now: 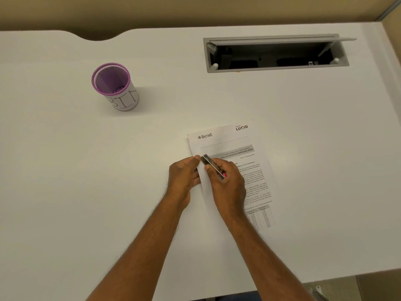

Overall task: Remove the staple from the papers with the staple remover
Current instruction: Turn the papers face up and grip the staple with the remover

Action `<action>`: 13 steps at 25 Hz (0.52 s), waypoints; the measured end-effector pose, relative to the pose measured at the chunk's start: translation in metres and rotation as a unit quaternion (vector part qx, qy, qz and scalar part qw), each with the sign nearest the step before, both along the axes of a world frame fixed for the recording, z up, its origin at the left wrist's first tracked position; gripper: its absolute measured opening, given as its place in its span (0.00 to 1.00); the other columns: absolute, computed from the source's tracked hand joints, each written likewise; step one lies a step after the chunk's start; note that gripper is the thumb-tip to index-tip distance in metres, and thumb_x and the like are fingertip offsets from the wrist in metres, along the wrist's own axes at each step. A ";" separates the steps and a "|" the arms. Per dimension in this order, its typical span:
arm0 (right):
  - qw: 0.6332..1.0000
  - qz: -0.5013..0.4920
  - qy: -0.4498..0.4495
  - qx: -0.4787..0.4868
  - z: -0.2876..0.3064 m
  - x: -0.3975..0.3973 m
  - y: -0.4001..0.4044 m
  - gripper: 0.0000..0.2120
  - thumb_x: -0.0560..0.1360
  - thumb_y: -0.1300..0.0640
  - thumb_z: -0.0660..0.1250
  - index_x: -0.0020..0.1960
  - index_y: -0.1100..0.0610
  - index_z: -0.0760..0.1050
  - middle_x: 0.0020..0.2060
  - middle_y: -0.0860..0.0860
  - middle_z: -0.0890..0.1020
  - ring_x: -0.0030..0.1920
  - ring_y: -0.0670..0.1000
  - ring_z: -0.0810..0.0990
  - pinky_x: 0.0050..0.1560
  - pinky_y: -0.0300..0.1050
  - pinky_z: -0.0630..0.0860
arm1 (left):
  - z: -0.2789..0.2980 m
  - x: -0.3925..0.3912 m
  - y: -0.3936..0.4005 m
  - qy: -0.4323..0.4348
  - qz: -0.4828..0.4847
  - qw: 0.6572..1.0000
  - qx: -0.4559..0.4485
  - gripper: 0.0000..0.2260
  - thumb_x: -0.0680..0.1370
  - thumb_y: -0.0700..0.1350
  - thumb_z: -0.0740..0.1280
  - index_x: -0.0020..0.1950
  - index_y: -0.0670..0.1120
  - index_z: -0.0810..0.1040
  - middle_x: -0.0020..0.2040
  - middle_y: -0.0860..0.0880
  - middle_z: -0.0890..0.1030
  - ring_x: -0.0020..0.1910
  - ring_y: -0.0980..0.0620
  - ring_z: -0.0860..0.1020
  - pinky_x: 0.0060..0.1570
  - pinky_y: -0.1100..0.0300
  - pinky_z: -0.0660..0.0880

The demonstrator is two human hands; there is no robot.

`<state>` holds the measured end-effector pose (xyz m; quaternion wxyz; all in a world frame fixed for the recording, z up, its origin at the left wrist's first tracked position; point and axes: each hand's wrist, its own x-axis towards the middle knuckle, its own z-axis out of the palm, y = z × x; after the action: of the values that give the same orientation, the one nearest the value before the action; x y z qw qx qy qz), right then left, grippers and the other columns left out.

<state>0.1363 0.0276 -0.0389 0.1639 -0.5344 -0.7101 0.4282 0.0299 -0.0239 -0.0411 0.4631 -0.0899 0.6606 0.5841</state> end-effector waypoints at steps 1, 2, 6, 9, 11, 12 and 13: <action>1.000 -0.004 -0.001 -0.010 0.001 -0.001 0.001 0.13 0.79 0.44 0.69 0.62 0.45 0.81 0.54 0.39 0.83 0.50 0.39 0.80 0.50 0.41 0.79 | 0.000 0.000 0.000 0.002 -0.001 1.000 -0.005 0.15 0.82 0.47 0.67 0.64 0.40 0.82 0.56 0.39 0.86 0.54 0.41 0.86 0.57 0.46 0.83; 1.000 -0.007 -0.004 -0.018 0.001 -0.003 0.001 0.14 0.79 0.43 0.68 0.62 0.45 0.81 0.54 0.39 0.83 0.50 0.39 0.80 0.51 0.42 0.80 | 0.001 0.000 0.001 0.002 0.000 1.000 -0.010 0.15 0.83 0.47 0.67 0.64 0.40 0.82 0.56 0.39 0.86 0.54 0.41 0.86 0.57 0.46 0.83; 0.999 -0.015 -0.013 -0.030 0.001 -0.006 0.000 0.14 0.79 0.42 0.67 0.61 0.46 0.81 0.54 0.41 0.84 0.52 0.42 0.81 0.54 0.48 0.82 | 0.000 0.001 0.004 0.002 0.008 1.000 -0.024 0.16 0.82 0.48 0.67 0.65 0.40 0.82 0.57 0.40 0.86 0.53 0.41 0.86 0.53 0.50 0.84; 0.999 -0.022 -0.011 -0.040 0.002 -0.008 0.000 0.14 0.80 0.43 0.67 0.61 0.47 0.81 0.54 0.42 0.84 0.52 0.44 0.82 0.58 0.53 0.81 | -0.005 -0.001 0.005 -0.001 0.014 0.999 -0.031 0.13 0.82 0.48 0.68 0.61 0.42 0.83 0.50 0.44 0.88 0.46 0.47 0.87 0.42 0.57 0.84; 0.998 -0.030 -0.014 -0.045 0.003 -0.010 -0.001 0.13 0.80 0.44 0.67 0.61 0.48 0.81 0.54 0.42 0.85 0.52 0.44 0.82 0.59 0.55 0.81 | -0.007 -0.002 0.004 -0.012 0.021 0.999 -0.027 0.07 0.82 0.48 0.68 0.53 0.46 0.84 0.38 0.51 0.88 0.36 0.54 0.87 0.33 0.63 0.81; 0.998 -0.035 -0.016 -0.046 0.003 -0.011 -0.001 0.13 0.80 0.44 0.67 0.61 0.48 0.81 0.54 0.42 0.85 0.52 0.44 0.82 0.59 0.55 0.81 | -0.007 -0.002 0.005 -0.013 0.022 0.999 -0.026 0.06 0.82 0.48 0.68 0.49 0.48 0.83 0.34 0.54 0.88 0.34 0.55 0.87 0.30 0.64 0.80; 0.998 -0.041 -0.018 -0.048 0.003 -0.012 -0.001 0.13 0.80 0.44 0.67 0.60 0.48 0.82 0.53 0.42 0.85 0.51 0.44 0.82 0.59 0.55 0.80 | -0.006 -0.001 0.005 -0.011 0.024 0.999 -0.025 0.06 0.82 0.48 0.68 0.47 0.50 0.83 0.32 0.56 0.87 0.32 0.56 0.86 0.29 0.65 0.79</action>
<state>0.1241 0.0265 -0.0356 0.1424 -0.5779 -0.6694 0.4446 0.0288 -0.0188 -0.0475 0.4540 -0.1240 0.6675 0.5770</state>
